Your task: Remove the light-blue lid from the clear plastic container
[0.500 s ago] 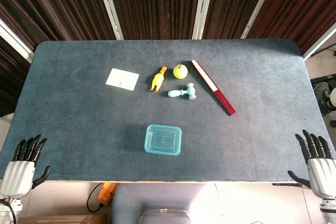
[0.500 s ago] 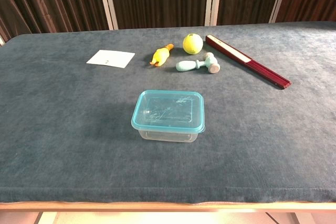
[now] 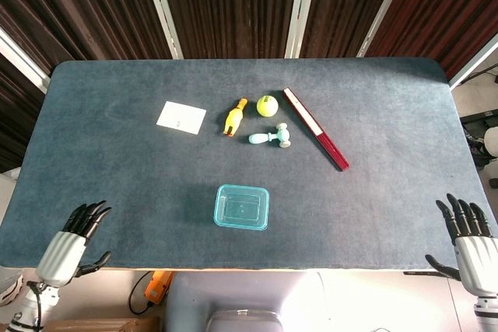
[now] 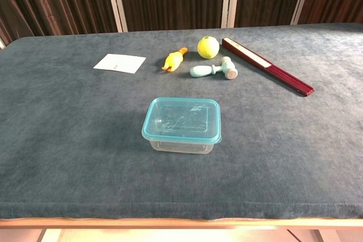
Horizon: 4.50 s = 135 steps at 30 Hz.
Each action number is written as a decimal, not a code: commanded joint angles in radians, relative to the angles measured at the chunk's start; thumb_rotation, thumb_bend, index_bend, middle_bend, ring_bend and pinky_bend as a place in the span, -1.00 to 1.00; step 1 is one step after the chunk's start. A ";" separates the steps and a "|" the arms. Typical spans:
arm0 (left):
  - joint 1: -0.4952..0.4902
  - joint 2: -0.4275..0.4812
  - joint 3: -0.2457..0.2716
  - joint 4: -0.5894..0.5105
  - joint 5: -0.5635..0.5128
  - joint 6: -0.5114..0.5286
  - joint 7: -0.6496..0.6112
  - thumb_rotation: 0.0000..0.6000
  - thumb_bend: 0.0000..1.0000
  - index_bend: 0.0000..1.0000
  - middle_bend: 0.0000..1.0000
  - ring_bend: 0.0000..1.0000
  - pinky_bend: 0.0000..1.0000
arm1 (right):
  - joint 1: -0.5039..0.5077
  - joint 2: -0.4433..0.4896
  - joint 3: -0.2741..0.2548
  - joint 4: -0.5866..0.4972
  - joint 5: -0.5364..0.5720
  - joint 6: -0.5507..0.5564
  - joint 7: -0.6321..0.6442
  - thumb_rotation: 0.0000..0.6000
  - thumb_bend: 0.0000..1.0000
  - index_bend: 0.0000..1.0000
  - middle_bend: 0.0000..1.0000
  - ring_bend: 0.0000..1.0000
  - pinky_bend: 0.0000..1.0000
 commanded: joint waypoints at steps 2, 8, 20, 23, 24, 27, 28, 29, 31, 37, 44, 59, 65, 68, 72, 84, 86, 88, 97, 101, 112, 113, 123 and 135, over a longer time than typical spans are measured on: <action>-0.166 -0.118 -0.012 0.077 0.126 -0.073 -0.147 1.00 -0.44 -1.00 -1.00 -1.00 -1.00 | -0.001 0.018 -0.014 -0.003 -0.040 0.017 0.053 1.00 -0.88 -1.00 -1.00 -1.00 -1.00; -0.279 -0.203 -0.058 0.030 0.061 -0.244 -0.099 1.00 -0.46 -1.00 -1.00 -1.00 -1.00 | 0.002 0.032 -0.023 0.008 -0.049 0.007 0.093 1.00 -0.88 -1.00 -1.00 -1.00 -1.00; -0.406 -0.401 -0.147 0.120 -0.078 -0.386 0.008 1.00 -0.47 -1.00 -1.00 -1.00 -1.00 | -0.010 0.054 -0.026 0.018 -0.063 0.044 0.173 1.00 -0.88 -1.00 -1.00 -1.00 -1.00; -0.429 -0.429 -0.152 0.141 -0.098 -0.410 0.034 1.00 -0.47 -1.00 -1.00 -1.00 -1.00 | -0.013 0.058 -0.026 0.020 -0.063 0.050 0.185 1.00 -0.88 -1.00 -1.00 -1.00 -1.00; -0.435 -0.437 -0.155 0.148 -0.105 -0.415 0.042 1.00 -0.47 -1.00 -1.00 -1.00 -1.00 | -0.014 0.059 -0.026 0.020 -0.064 0.051 0.189 1.00 -0.88 -1.00 -1.00 -1.00 -1.00; -0.454 -0.457 -0.161 0.162 -0.130 -0.439 0.055 1.00 -0.47 -1.00 -1.00 -1.00 -1.00 | -0.017 0.062 -0.028 0.023 -0.067 0.057 0.200 1.00 -0.88 -1.00 -1.00 -1.00 -1.00; -0.461 -0.462 -0.163 0.168 -0.138 -0.446 0.059 1.00 -0.47 -1.00 -1.00 -1.00 -1.00 | -0.018 0.063 -0.028 0.022 -0.068 0.061 0.204 1.00 -0.88 -1.00 -1.00 -1.00 -1.00; -0.466 -0.467 -0.164 0.172 -0.144 -0.451 0.062 1.00 -0.47 -1.00 -1.00 -1.00 -1.00 | -0.019 0.064 -0.028 0.022 -0.069 0.064 0.207 1.00 -0.88 -1.00 -1.00 -1.00 -1.00; -0.478 -0.478 -0.168 0.184 -0.156 -0.460 0.065 1.00 -0.47 -1.00 -1.00 -1.00 -1.00 | -0.022 0.065 -0.028 0.022 -0.072 0.070 0.213 1.00 -0.88 -1.00 -1.00 -1.00 -1.00; -0.512 -0.490 -0.173 0.211 -0.192 -0.502 0.061 1.00 -0.47 -1.00 -1.00 -1.00 -1.00 | -0.026 0.070 -0.028 0.026 -0.074 0.079 0.232 1.00 -0.88 -1.00 -1.00 -1.00 -1.00; -0.546 -0.501 -0.180 0.230 -0.219 -0.528 0.059 1.00 -0.49 -1.00 -1.00 -1.00 -1.00 | -0.025 0.073 -0.028 0.027 -0.073 0.074 0.240 1.00 -0.88 -1.00 -1.00 -1.00 -1.00; -0.602 -0.508 -0.179 0.251 -0.270 -0.588 0.092 1.00 -0.48 -1.00 -1.00 -1.00 -1.00 | -0.018 0.070 -0.031 0.021 -0.080 0.060 0.224 1.00 -0.88 -1.00 -1.00 -1.00 -1.00; -0.610 -0.521 -0.180 0.265 -0.284 -0.586 0.106 1.00 -0.47 -1.00 -0.90 -1.00 -0.98 | -0.014 0.070 -0.033 0.017 -0.085 0.053 0.218 1.00 -0.88 -1.00 -1.00 -1.00 -1.00; -0.611 -0.519 -0.178 0.259 -0.288 -0.580 0.117 1.00 -0.47 -1.00 -0.56 -0.84 -0.79 | -0.011 0.069 -0.034 0.015 -0.090 0.050 0.215 1.00 -0.88 -1.00 -1.00 -1.00 -1.00; -0.598 -0.523 -0.172 0.245 -0.293 -0.554 0.126 1.00 -0.45 -1.00 -0.10 -0.44 -0.40 | -0.002 0.065 -0.035 0.012 -0.095 0.037 0.202 1.00 -0.88 -1.00 -1.00 -1.00 -1.00; -0.520 -0.554 -0.123 0.194 -0.274 -0.418 0.243 1.00 -0.39 -1.00 0.37 -0.01 0.21 | 0.103 0.018 -0.018 -0.001 -0.118 -0.111 0.099 1.00 -0.88 -1.00 -1.00 -1.00 -1.00; -0.491 -0.579 -0.115 0.184 -0.290 -0.389 0.327 1.00 -0.38 -1.00 0.41 0.04 0.26 | 0.152 -0.003 0.003 -0.005 -0.117 -0.168 0.061 1.00 -0.88 -1.00 -1.00 -1.00 -1.00; -0.484 -0.586 -0.113 0.167 -0.306 -0.391 0.384 1.00 -0.38 -1.00 0.43 0.06 0.28 | 0.198 -0.021 0.019 -0.004 -0.126 -0.213 0.039 1.00 -0.88 -1.00 -1.00 -1.00 -1.00; -0.480 -0.603 -0.143 0.144 -0.368 -0.415 0.506 1.00 -0.37 -1.00 0.44 0.07 0.30 | 0.398 -0.174 0.040 0.105 -0.246 -0.340 0.071 1.00 -0.76 -0.62 -1.00 -1.00 -1.00; -0.484 -0.612 -0.150 0.153 -0.378 -0.425 0.514 1.00 -0.36 -1.00 0.46 0.09 0.31 | 0.473 -0.265 0.031 0.181 -0.288 -0.369 0.135 1.00 -0.63 -0.25 -1.00 -1.00 -1.00; -0.499 -0.597 -0.172 0.113 -0.416 -0.459 0.559 1.00 -0.36 -1.00 0.46 0.10 0.33 | 0.584 -0.446 0.020 0.293 -0.293 -0.402 0.188 1.00 -0.41 0.07 -0.98 -1.00 -1.00; -0.500 -0.594 -0.175 0.106 -0.422 -0.463 0.564 1.00 -0.36 -1.00 0.46 0.10 0.33 | 0.589 -0.454 0.022 0.295 -0.288 -0.406 0.184 1.00 -0.40 0.08 -0.98 -1.00 -1.00; -0.510 -0.543 -0.200 0.021 -0.489 -0.501 0.589 1.00 -0.36 -1.00 0.47 0.11 0.33 | 0.630 -0.503 0.022 0.305 -0.236 -0.441 0.141 1.00 -0.34 0.14 -0.95 -1.00 -1.00; -0.518 -0.525 -0.198 -0.006 -0.520 -0.517 0.582 1.00 -0.36 -1.00 0.48 0.11 0.34 | 0.661 -0.535 0.015 0.302 -0.198 -0.453 0.101 1.00 -0.34 0.21 -0.92 -1.00 -1.00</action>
